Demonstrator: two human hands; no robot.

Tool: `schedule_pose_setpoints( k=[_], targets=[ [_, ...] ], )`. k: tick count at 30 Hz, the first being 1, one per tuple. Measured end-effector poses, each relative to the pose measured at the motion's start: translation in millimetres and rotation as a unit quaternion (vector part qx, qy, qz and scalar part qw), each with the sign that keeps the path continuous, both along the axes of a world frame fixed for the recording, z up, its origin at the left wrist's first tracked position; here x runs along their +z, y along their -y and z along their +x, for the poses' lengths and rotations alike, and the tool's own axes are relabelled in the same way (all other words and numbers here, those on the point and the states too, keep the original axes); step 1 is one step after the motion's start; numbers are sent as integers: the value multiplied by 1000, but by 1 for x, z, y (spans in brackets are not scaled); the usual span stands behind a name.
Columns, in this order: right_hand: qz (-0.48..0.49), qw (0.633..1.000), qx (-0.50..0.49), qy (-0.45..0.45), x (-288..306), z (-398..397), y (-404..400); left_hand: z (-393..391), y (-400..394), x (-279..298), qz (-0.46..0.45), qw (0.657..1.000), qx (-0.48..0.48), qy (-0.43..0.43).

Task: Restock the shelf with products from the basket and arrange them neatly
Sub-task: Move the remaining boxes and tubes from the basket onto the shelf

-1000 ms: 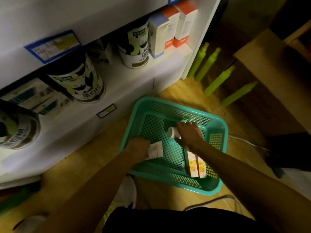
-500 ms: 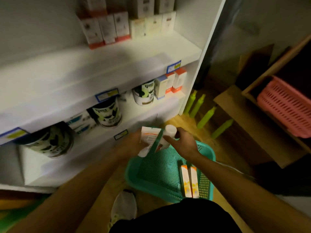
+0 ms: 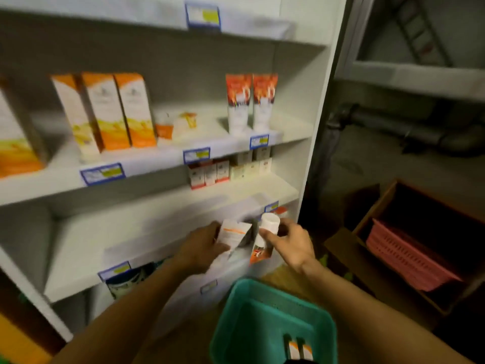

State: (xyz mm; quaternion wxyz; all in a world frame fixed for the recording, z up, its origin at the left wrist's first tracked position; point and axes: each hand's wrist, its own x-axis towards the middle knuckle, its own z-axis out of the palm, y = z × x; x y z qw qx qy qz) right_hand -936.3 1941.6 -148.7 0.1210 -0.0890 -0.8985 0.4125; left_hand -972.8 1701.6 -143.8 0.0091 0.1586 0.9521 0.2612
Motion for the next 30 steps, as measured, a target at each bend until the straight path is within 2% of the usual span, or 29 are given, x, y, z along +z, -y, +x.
schedule_pose_setpoints(
  k=[3, 7, 15, 18, 22, 27, 30],
  targets=[
    [1, 1000, 9, -28, 47, 5, 14, 8, 7, 46, -18, 998, 20, -55],
    [1, 997, 26, -66, 104, 9, 33, 13, 20, 105, 40, 992, 34, -118],
    [-2, 992, 31, -121, 191, -9, 59, 9, 47, 190, 93, 978, 85, -167],
    [-16, 993, 7, -119, 220, -17, 69, 0, 60, 212, 95, 975, 112, -169],
    [-79, 986, -37, -144, 249, -28, 82, -12, 71, 231, 92, 975, 135, -152],
    [-87, 983, -61, -147, 270, -47, 92, -28, 74, 245, 101, 973, 151, -143],
    [-165, 974, -77, -133, 273, -61, 98, -38, 75, 248, 104, 973, 157, -134]
  ],
)
